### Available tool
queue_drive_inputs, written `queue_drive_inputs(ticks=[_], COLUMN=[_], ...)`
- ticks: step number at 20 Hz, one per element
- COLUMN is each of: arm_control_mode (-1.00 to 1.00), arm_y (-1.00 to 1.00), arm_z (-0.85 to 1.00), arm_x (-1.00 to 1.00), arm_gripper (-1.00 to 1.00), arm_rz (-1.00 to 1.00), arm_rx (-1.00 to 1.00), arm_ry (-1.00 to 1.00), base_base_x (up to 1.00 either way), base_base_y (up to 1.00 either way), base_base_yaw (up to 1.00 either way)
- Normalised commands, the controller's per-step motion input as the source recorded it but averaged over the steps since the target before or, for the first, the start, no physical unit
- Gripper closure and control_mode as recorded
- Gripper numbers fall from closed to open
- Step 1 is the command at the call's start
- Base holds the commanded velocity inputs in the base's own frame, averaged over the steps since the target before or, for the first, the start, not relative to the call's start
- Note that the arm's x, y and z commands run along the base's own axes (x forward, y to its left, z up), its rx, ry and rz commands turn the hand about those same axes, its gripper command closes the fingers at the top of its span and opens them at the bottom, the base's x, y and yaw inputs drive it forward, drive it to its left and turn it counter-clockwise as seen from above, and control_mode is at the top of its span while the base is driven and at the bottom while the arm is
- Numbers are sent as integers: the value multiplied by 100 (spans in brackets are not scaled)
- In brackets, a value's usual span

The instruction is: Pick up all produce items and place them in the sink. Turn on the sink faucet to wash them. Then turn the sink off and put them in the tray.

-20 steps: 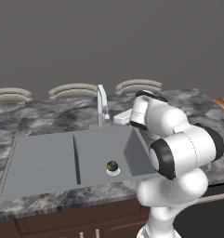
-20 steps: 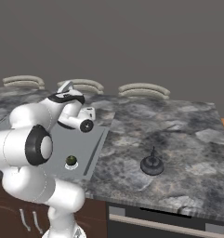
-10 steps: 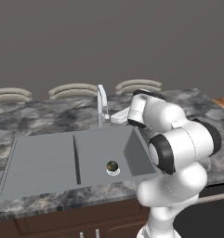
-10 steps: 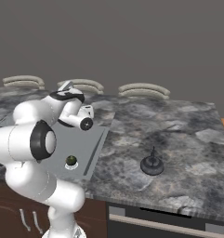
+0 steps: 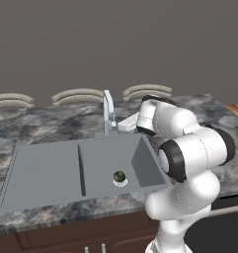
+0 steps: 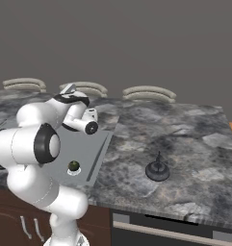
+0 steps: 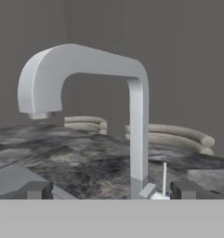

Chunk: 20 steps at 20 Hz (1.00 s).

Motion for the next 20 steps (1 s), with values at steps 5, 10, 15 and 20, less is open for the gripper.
queue_drive_inputs(ticks=[5, 10, 15, 20], arm_control_mode=[-100, -100, -100, -100], arm_y=[0, 0, 0, 0], arm_z=[-8, -10, -5, -1], arm_x=[6, 9, 8, 0], arm_gripper=[-100, -100, -100, -100], arm_rz=[0, 0, 0, 0], arm_rx=[0, 0, 0, 0], arm_ry=[0, 0, 1, 1], base_base_x=[0, 0, 0, 0], base_base_y=[0, 0, 0, 0], base_base_yaw=[0, 0, 0, 0])
